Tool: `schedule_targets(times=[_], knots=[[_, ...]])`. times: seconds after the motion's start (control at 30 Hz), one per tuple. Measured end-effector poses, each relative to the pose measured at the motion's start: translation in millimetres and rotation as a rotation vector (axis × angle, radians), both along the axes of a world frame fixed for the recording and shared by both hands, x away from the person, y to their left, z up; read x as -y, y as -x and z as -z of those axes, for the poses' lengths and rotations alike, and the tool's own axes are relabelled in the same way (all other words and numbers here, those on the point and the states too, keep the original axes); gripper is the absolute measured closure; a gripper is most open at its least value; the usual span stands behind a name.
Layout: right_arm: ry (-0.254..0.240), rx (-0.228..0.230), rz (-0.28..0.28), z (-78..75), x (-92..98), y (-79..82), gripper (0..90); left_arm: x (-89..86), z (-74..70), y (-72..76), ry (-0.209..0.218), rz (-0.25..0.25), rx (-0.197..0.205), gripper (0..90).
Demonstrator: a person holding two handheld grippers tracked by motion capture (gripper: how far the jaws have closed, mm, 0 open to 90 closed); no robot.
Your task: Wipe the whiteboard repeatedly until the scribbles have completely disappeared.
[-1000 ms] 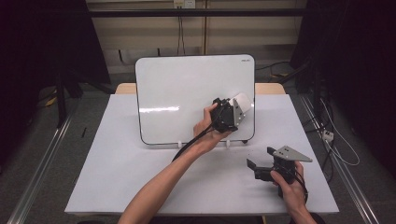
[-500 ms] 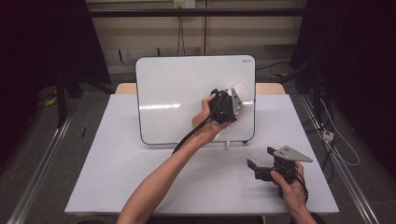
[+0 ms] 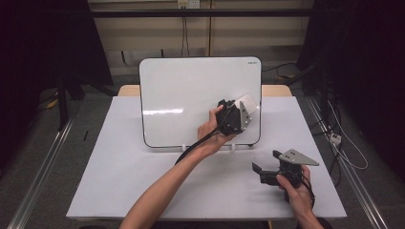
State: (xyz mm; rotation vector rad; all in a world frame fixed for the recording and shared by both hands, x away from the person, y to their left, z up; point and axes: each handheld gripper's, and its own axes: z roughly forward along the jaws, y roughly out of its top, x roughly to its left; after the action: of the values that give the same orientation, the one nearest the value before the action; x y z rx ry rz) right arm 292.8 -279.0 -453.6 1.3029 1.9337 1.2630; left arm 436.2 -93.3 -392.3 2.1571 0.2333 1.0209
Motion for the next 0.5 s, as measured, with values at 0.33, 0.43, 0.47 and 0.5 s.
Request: schedule_targets(times=[0.33,0.43,0.47,0.5], knots=[[-0.001,0.0,-0.001,-0.6,-0.8,0.9,5.5,-1.4,13.6,11.7,-0.045,0.042,-0.017,30.8],[-0.002,0.001,0.001,-0.5,0.0,0.7,5.5,-3.5,19.1,16.7,-0.057,0.051,-0.021,30.8],[-0.001,0.002,0.0,-0.5,0.2,0.8,5.5,-4.3,21.3,18.2,-0.054,0.056,-0.024,30.7],[0.0,0.002,-0.001,-0.5,0.6,0.9,5.5,-5.6,22.8,19.7,-0.063,0.062,-0.024,30.7]])
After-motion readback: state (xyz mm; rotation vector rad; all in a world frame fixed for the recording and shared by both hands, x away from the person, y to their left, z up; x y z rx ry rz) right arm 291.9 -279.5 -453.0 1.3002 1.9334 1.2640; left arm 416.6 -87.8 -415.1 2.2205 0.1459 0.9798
